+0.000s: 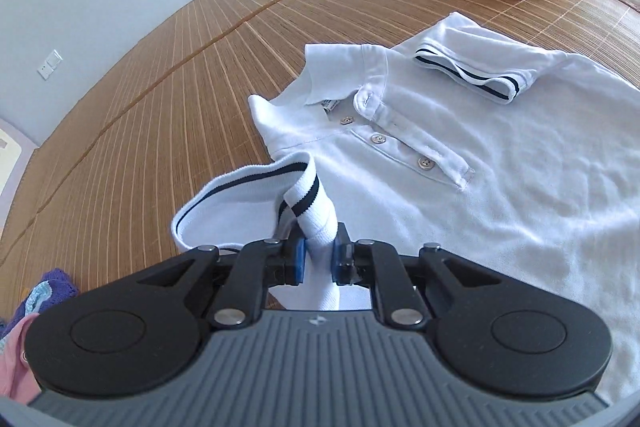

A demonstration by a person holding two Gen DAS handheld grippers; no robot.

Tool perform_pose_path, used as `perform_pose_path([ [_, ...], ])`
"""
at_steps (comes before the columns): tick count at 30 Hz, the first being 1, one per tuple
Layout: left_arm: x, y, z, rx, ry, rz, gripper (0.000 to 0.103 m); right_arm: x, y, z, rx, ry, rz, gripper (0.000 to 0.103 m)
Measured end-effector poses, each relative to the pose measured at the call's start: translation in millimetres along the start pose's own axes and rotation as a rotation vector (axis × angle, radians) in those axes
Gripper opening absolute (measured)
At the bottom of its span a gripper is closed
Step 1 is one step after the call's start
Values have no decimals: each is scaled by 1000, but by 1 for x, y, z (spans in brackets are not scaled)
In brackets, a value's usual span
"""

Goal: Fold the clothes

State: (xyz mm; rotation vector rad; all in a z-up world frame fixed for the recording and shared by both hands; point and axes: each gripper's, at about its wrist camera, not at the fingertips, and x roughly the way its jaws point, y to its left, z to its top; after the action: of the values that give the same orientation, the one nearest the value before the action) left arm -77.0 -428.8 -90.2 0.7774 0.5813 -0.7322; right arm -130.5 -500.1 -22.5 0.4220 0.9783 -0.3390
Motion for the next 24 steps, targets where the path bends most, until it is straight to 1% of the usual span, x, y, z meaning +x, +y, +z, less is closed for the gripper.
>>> perform_pose_path([
  [2, -3, -1, -2, 21, -11, 3, 15, -1, 16, 19, -9, -8, 112, 78],
  [3, -4, -2, -4, 33, -15, 8, 15, 2, 27, 28, -22, 4, 182, 81],
  [5, -5, -3, -6, 45, -20, 17, 15, 12, 53, 45, -60, 42, 324, 82],
  [6, -6, -4, -7, 45, -23, 21, 15, 22, 68, 54, -83, 77, 382, 82],
  [7, -7, -4, -7, 44, -25, 25, 15, 31, 82, 61, -107, 112, 424, 82],
  [9, -9, -6, -9, 46, -29, 32, 15, 50, 118, 71, -210, 178, 497, 82],
  [10, -10, -7, -9, 50, -30, 37, 15, 58, 135, 75, -270, 213, 514, 81],
  [11, -10, -8, -10, 55, -30, 39, 15, 65, 155, 75, -354, 243, 516, 81],
  [13, -10, -11, -11, 64, -28, 43, 15, 77, 185, 74, -474, 267, 490, 81],
  [15, -9, -14, -11, 75, -29, 50, 15, 89, 207, 70, -541, 303, 465, 79],
  [18, -9, -18, -10, 104, -28, 58, 15, 97, 235, 60, -611, 348, 482, 79],
  [19, -10, -19, -10, 116, -27, 59, 15, 98, 243, 56, -641, 357, 480, 80],
  [21, -11, -20, -11, 130, -27, 60, 15, 101, 253, 48, -713, 349, 437, 81],
  [23, -10, -21, -11, 141, -26, 60, 15, 105, 259, 42, -773, 344, 384, 75],
  [24, -10, -21, -13, 148, -22, 57, 15, 108, 260, 41, -794, 347, 354, 59],
])
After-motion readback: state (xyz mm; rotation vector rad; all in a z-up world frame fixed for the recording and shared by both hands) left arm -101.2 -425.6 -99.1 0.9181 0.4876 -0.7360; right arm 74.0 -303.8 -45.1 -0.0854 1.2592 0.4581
